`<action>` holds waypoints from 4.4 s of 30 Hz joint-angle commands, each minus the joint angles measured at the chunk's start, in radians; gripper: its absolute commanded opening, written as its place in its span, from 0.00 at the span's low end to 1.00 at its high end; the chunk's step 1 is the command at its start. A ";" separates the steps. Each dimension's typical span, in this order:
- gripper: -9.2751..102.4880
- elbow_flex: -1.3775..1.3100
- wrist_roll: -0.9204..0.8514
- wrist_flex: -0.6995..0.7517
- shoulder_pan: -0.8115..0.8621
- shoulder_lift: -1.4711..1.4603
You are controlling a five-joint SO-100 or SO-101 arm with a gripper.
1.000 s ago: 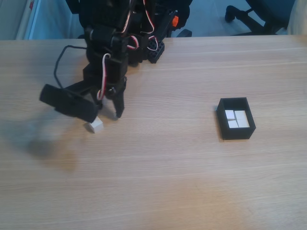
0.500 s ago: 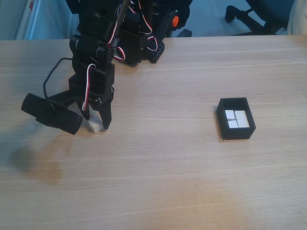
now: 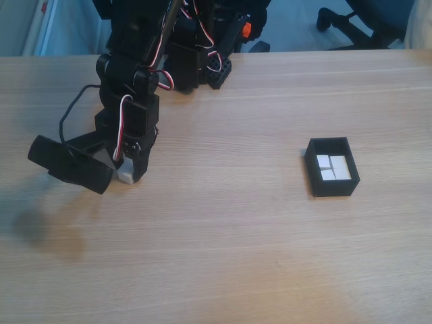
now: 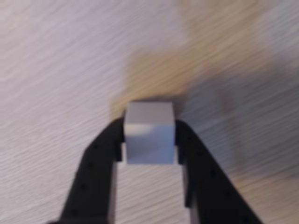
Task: Pick blocks and place them in the box.
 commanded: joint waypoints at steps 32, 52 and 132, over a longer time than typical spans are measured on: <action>0.08 0.146 0.339 0.094 -1.088 0.733; 0.16 0.098 0.184 -0.314 -1.190 0.396; 0.08 1.170 0.018 0.637 -0.469 1.772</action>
